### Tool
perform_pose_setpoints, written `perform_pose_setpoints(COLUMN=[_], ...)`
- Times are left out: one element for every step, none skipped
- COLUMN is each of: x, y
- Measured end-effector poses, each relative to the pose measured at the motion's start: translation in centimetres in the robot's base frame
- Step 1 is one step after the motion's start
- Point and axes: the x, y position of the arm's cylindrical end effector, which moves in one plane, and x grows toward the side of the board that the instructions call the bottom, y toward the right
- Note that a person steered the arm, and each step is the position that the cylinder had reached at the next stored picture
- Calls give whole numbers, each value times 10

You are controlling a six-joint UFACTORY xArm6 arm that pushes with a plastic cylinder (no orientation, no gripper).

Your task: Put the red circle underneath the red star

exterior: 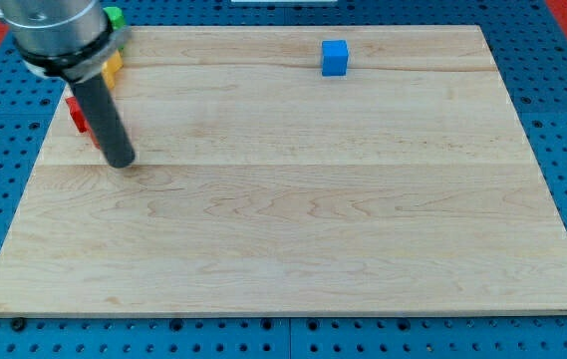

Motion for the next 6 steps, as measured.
perform_pose_setpoints(x=[-14, -36, -47, -53, -50, -43], y=[19, 15, 9, -8, -24, -29])
